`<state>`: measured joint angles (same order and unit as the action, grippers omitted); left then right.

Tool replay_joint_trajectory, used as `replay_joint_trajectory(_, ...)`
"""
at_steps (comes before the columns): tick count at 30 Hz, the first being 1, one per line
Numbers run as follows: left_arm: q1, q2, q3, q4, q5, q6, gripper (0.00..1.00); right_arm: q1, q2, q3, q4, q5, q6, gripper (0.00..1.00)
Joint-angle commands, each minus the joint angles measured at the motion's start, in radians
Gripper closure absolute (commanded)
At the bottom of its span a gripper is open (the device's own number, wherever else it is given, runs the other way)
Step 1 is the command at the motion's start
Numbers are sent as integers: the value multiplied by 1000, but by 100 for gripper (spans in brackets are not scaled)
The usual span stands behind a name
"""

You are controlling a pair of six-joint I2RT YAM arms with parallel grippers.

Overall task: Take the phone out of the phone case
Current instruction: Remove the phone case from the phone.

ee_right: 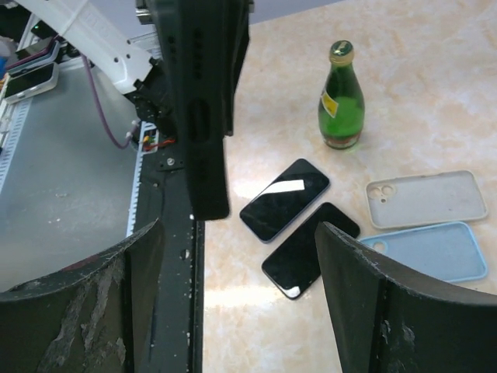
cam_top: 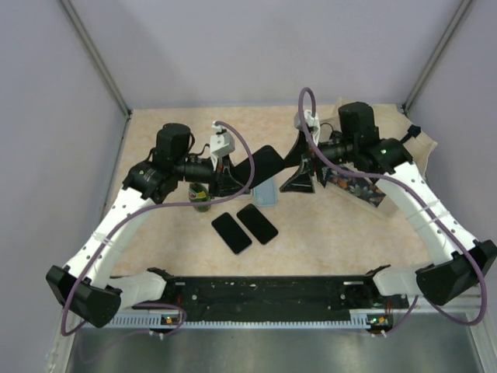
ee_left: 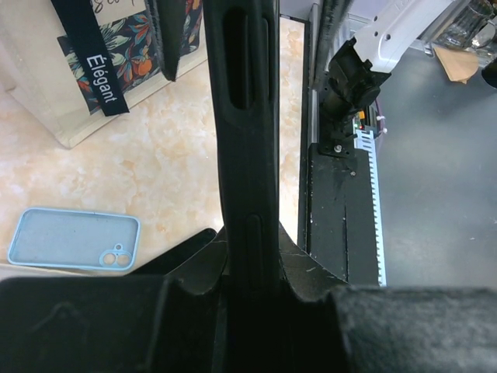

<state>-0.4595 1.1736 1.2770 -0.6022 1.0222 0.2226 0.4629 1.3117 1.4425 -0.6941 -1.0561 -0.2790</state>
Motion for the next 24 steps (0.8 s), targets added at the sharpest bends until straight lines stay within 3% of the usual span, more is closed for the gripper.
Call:
replay_joint_trajectory(1, 1, -15, -2, 104, 47, -20, 100, 46, 1, 75, 8, -21, -26, 23)
replay_joint_trajectory(6, 1, -19, -18, 107, 45, -16, 100, 56, 21, 111, 8, -21, -17, 26)
replay_joint_trajectory(13, 1, -22, -22, 101, 49, -5, 100, 57, 41, 114, 5, -31, -23, 43)
replay_joint_trajectory(18, 1, -23, -22, 91, 55, 0, 100, 59, 41, 104, -15, -28, -51, 46)
replay_joint_trajectory(22, 1, -19, -22, 88, 61, 4, 100, 59, 41, 107, -19, -47, -57, 57)
replay_joint_trajectory(24, -1, -20, -21, 88, 65, 1, 100, 59, 43, 108, -27, -59, -71, 67)
